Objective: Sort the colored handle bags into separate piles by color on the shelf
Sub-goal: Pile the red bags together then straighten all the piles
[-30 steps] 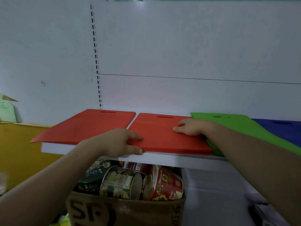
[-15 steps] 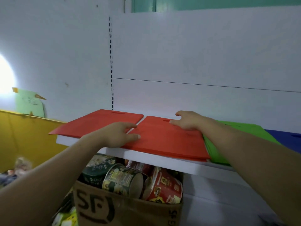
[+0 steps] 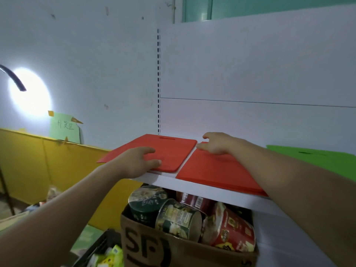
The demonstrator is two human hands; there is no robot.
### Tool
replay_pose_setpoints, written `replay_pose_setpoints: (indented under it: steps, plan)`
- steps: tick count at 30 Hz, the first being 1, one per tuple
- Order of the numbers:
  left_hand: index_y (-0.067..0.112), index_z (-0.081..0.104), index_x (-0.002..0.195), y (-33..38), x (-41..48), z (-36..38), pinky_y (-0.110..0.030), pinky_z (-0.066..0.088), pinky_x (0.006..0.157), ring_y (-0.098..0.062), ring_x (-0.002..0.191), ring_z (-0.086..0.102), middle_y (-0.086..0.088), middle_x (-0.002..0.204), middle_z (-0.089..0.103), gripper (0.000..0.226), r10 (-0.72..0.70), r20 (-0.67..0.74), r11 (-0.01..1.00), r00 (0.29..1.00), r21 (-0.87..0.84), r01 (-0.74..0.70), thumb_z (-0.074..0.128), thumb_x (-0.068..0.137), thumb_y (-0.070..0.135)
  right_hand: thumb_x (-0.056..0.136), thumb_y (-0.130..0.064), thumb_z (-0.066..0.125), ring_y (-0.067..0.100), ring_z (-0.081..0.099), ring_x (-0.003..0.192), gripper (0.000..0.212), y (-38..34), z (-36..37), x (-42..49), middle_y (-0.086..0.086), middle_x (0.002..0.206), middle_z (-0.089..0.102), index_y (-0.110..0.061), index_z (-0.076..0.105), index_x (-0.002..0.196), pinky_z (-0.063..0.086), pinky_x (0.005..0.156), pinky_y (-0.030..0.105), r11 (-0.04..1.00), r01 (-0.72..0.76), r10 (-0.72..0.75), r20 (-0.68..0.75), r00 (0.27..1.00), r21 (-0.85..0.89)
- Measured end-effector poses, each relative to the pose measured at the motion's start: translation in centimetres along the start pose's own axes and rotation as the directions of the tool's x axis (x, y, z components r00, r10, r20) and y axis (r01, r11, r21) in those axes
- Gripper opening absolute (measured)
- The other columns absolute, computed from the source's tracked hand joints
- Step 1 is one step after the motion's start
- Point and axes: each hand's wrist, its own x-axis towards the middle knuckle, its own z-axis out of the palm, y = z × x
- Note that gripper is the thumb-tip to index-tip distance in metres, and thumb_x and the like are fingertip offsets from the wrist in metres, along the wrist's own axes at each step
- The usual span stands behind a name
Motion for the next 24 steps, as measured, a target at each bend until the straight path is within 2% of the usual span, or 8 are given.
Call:
replay_pose_setpoints:
  steps: [5,12,17,24]
  plan:
    - [0.024,0.037,0.143,-5.1,1.3,-2.2,-0.034,0.03,0.107,-0.022,0.135,0.036,-0.002,0.15,0.036,0.067,0.013,0.014,1.0,1.0,-0.004,-0.013,0.054,0.087,0.056,0.095,-0.056,0.042,0.025,0.027,0.141,0.07,-4.8,0.9,2.5,0.006,0.155,0.027,-0.014,0.028,0.149,0.025,0.112,0.033,0.999,-0.043,0.043,0.018,0.999,0.013]
    - [0.024,0.041,0.141,-11.9,4.6,-5.6,-0.033,0.033,0.103,-0.022,0.131,0.04,-0.002,0.147,0.04,0.065,0.06,0.063,0.998,0.996,-0.038,-0.058,0.053,0.086,0.058,0.094,-0.056,0.044,0.026,0.034,0.138,0.07,-9.7,2.9,5.9,0.009,0.152,0.033,-0.01,0.033,0.146,0.029,0.111,0.032,0.986,-0.166,0.165,0.014,0.986,0.028]
    - [0.025,0.044,0.139,-14.0,7.1,-6.0,-0.035,0.038,0.098,-0.023,0.124,0.047,-0.002,0.143,0.045,0.065,0.091,0.105,0.993,0.99,-0.078,-0.083,0.052,0.085,0.06,0.093,-0.057,0.044,0.027,0.035,0.137,0.073,-10.2,3.6,7.2,0.011,0.151,0.034,-0.008,0.034,0.145,0.03,0.11,0.033,0.963,-0.268,0.267,0.034,0.963,0.018]
    - [0.02,0.039,0.143,-13.9,10.1,-4.6,-0.031,0.03,0.105,-0.02,0.134,0.038,-0.002,0.149,0.037,0.067,0.113,0.129,0.988,0.985,-0.124,-0.097,0.052,0.088,0.055,0.095,-0.054,0.043,0.03,0.041,0.132,0.069,-8.6,3.8,10.0,0.015,0.146,0.04,-0.002,0.039,0.14,0.035,0.105,0.033,0.942,-0.335,0.335,0.048,0.941,-0.018]
